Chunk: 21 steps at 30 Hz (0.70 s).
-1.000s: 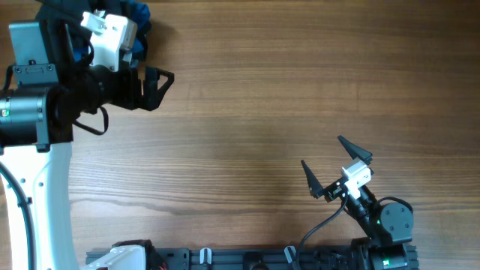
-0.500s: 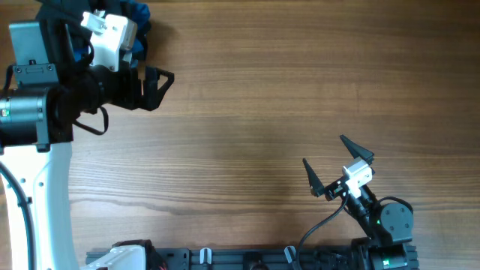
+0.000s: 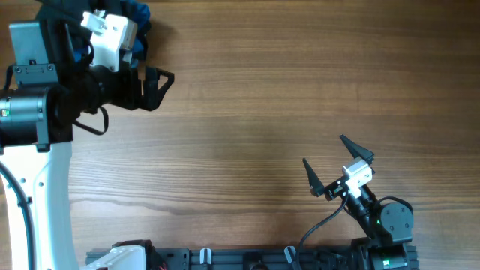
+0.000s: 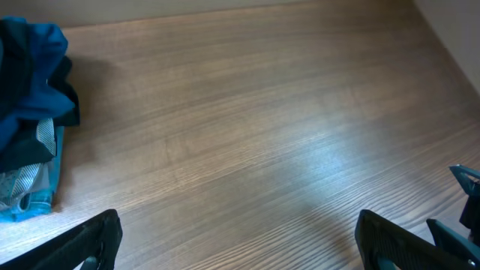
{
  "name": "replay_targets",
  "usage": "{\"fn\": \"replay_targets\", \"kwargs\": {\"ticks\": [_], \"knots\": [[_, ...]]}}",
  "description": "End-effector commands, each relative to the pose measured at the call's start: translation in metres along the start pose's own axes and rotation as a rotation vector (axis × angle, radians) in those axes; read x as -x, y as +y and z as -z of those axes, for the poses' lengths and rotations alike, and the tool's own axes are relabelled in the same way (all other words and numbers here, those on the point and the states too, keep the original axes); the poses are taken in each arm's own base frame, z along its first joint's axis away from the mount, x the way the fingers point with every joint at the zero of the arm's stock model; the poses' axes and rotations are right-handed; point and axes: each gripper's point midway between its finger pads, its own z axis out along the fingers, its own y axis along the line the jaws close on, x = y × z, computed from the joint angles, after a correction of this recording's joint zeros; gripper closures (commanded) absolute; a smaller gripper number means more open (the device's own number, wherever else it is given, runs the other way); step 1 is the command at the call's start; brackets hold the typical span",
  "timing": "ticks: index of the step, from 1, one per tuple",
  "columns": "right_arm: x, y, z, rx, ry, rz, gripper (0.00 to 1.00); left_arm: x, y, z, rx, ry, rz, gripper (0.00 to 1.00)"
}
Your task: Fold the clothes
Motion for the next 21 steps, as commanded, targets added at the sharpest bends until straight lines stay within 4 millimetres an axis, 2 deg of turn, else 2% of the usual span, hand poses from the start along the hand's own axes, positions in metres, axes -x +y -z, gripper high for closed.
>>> {"fn": "replay_targets", "kwargs": {"ticks": [1, 6, 8, 14, 21], "knots": [[0.003, -0.001, 0.001, -0.01, -0.013, 0.019, 0.0, -0.008, 0.0, 0.005, 0.029, 0.017, -0.026, 0.0], [0.003, -0.001, 0.001, -0.01, -0.013, 0.019, 0.0, 0.004, 0.003, 0.009, 0.092, -0.148, -0.054, 0.0], [0.003, -0.001, 0.001, -0.01, -0.013, 0.019, 0.01, 0.001, 0.005, 0.008, 0.108, -0.232, -0.056, 0.0], [0.003, -0.001, 0.001, -0.01, -0.013, 0.019, 0.0, -0.036, 0.008, 0.01, 0.147, -0.439, -0.07, 0.0], [0.003, -0.001, 0.001, -0.01, -0.013, 0.019, 0.0, -0.092, 0.017, 0.039, 0.277, -0.644, -0.026, 0.0]]}}
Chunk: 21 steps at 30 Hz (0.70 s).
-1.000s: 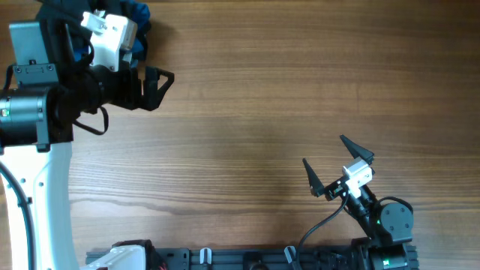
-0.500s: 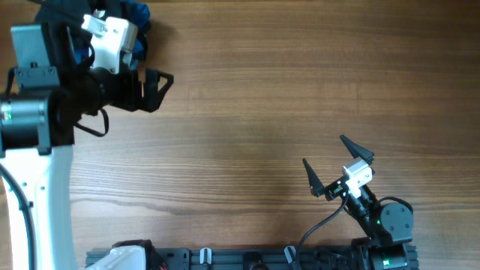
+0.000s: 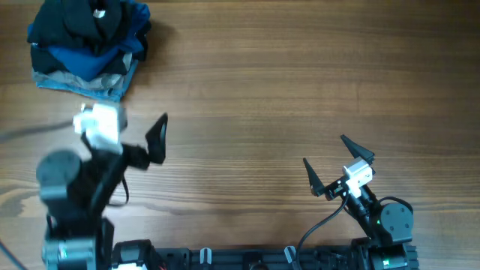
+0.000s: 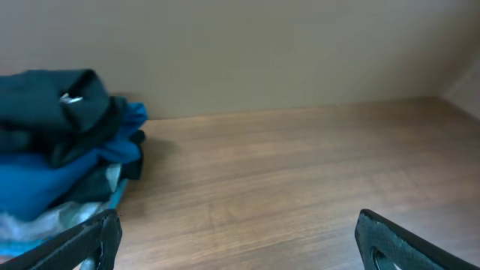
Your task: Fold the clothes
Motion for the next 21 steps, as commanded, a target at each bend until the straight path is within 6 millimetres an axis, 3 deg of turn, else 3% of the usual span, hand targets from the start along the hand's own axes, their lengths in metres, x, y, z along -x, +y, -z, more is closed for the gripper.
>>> {"fn": "replay_targets", "kwargs": {"ticks": [1, 6, 10, 17, 21], "knots": [[0.003, 0.0, 0.0, -0.003, -0.014, 0.019, 0.0, -0.012, 0.011, 0.027, 0.101, -0.102, 0.021, 0.0], [0.003, 0.0, 0.0, -0.003, -0.014, 0.018, 0.0, -0.026, 0.01, 0.046, 0.129, -0.204, -0.009, 0.0], [0.003, 0.0, 0.0, -0.003, -0.014, 0.018, 0.0, -0.041, 0.013, 0.047, 0.135, -0.279, -0.015, 0.0], [0.003, 0.0, 0.0, -0.003, -0.014, 0.018, 0.0, -0.067, 0.018, 0.025, 0.096, -0.339, 0.006, 0.0], [0.003, 0.0, 0.0, -0.003, -0.014, 0.019, 0.0, -0.093, 0.025, 0.008, 0.094, -0.33, 0.01, 0.0]]}}
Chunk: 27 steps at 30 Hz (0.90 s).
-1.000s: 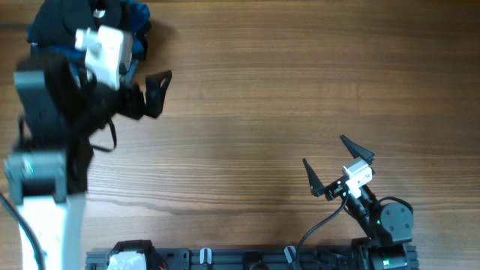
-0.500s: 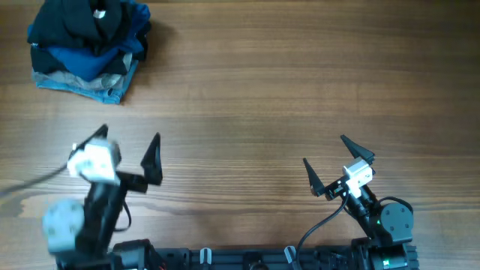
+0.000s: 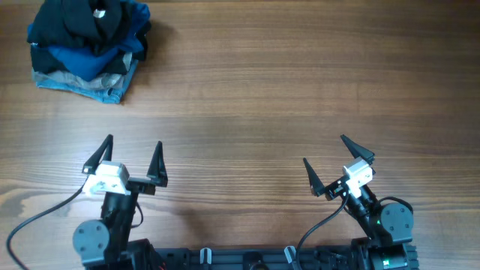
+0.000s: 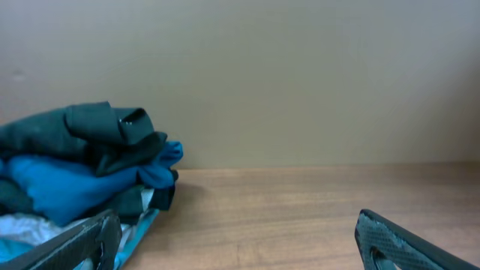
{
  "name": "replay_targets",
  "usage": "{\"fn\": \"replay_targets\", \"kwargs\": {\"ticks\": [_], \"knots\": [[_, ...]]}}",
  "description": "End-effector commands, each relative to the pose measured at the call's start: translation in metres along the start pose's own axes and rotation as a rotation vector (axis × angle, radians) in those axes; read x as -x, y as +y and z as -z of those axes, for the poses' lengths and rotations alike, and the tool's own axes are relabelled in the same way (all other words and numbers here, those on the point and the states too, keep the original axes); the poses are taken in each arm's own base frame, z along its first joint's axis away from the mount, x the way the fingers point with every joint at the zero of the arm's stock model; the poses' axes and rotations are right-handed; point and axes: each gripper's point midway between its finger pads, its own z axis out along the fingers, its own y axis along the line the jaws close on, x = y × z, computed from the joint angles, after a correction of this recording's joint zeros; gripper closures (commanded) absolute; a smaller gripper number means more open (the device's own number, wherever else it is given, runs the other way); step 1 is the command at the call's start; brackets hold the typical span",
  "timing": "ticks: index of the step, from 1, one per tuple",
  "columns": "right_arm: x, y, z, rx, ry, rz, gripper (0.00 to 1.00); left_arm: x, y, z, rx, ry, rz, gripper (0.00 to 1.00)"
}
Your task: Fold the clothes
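Observation:
A stack of folded clothes [image 3: 86, 49], black and blue on top with a pale patterned piece beneath, sits at the table's far left corner. The same clothes stack [image 4: 79, 176] shows at the left of the left wrist view, far ahead of the fingers. My left gripper [image 3: 129, 159] rests open near the front edge on the left, holding nothing. Its dark fingertips [image 4: 397, 244] stand wide apart at the bottom of the wrist view. My right gripper [image 3: 336, 156] is open near the front edge on the right, also with nothing in it.
The wooden table [image 3: 285, 82] spreads between the pile and both arms. A plain beige wall [image 4: 300, 82] stands behind the table's far edge. The black mounting rail [image 3: 247, 259] runs along the front edge.
My left arm has drawn back from mid-left of the table to its spot by the front edge, gripper still open. The clothes pile and right arm are unchanged.
At first my left gripper was open at the far left, right beside the clothes pile. Then it was partway back toward the front with the pile uncovered. Now it rests at the front edge, open, mirroring the unmoved right arm.

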Motion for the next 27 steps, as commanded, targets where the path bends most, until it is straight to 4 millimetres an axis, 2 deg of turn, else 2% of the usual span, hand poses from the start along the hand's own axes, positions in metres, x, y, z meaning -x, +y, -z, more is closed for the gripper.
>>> {"fn": "replay_targets", "kwargs": {"ticks": [1, 4, 6, 27], "knots": [[0.002, 0.0, 0.0, -0.002, -0.011, 0.017, 0.0, -0.036, 0.004, -0.005, -0.008, 0.03, 0.033, 0.0], [0.002, 0.0, 0.0, -0.002, -0.011, 0.018, 0.0, -0.065, 0.004, -0.006, -0.023, 0.097, 0.057, 0.0], [0.002, 0.0, 0.0, -0.002, -0.011, 0.018, 0.0, -0.077, 0.004, -0.005, -0.022, 0.143, 0.073, 0.0], [0.002, 0.0, 0.0, -0.002, -0.011, 0.017, 0.0, -0.078, 0.004, -0.005, -0.02, 0.147, 0.074, 0.0]]}}
